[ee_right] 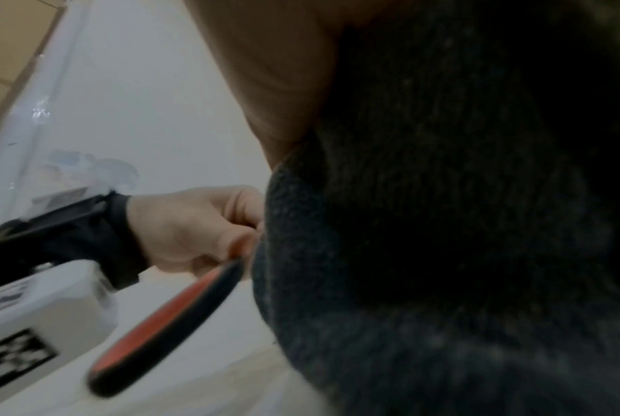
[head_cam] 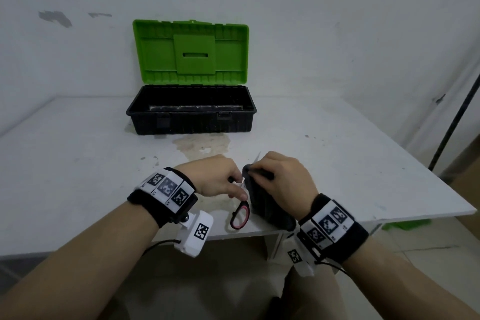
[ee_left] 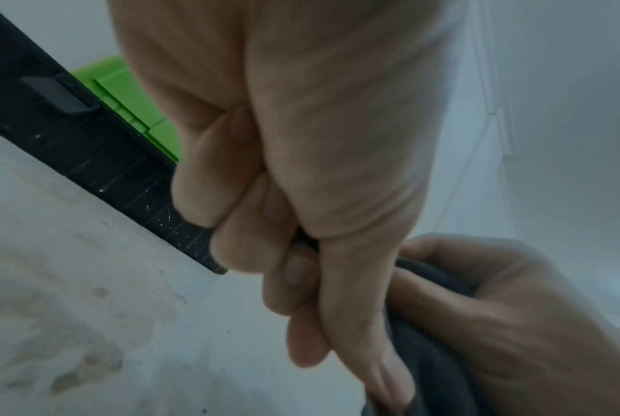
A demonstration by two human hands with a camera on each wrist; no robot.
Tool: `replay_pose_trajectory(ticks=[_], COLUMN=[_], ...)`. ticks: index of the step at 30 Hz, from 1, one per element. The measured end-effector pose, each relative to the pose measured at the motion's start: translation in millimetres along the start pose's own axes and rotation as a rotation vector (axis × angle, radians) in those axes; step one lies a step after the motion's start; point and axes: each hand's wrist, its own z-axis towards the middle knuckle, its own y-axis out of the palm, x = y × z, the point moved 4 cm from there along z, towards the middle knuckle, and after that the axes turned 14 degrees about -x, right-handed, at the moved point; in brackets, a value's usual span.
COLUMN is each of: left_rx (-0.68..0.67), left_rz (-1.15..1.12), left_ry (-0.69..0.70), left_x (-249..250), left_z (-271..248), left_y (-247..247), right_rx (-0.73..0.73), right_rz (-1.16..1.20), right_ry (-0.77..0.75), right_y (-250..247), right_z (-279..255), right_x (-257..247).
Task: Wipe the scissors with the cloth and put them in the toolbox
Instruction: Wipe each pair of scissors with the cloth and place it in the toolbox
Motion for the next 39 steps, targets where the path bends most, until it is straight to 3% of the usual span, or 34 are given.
replay_pose_trajectory(ticks=[4, 7, 11, 14, 23, 26, 31, 34, 39], left_rx=[-0.024, -0.007, 0.0, -0.009, 0.005, 0.048, 0.016, 0.041, 0.118], left_rz=[-0.044, -0.087, -0.079, -0.041, -0.103, -0.183, -0.509, -0.738, -0.898], left_ry=[0.024, -0.001, -0.013, 0.004, -0.036, -0.092, -0.132, -0.059, 0.102], left_x=[-1.1, -5.9, -4.4, 4.1, 3.8, -6.5, -14.7, -12.2, -7.7], left_z=[-2.7, -6.0, -5.2, -3.5, -5.2, -8.2, -11.0, -10.6, -7.0], left_y=[5.9, 3.5, -0.2, 0.7, 11.0, 11.3, 16.7, 20.4, 26.2], right_rx=[0.133, 0.241, 0.049, -0.03, 0.198, 0.274, 0.169, 0.11, 0.023], right_rz=[0.034, 0.052, 0.045, 0.02, 0.071, 0.161, 0.362, 0.345, 0.164], right_ry=[0.167, 0.159, -0.014, -0.019, 0.271, 0.287, 0.292, 0.231, 0.093], right_y=[-18.1, -34.4, -17.9, -2.4, -34.6, -46.8, -33.6, -18.2, 3.2], right_z=[13.8, 7.2, -6.3, -5.3, 21.1, 5.7, -23.1, -26.6, -17.1], right_x=[31.2, 33.8, -3.8, -9.0, 33.6, 30.2, 19.9, 18.4, 2.3])
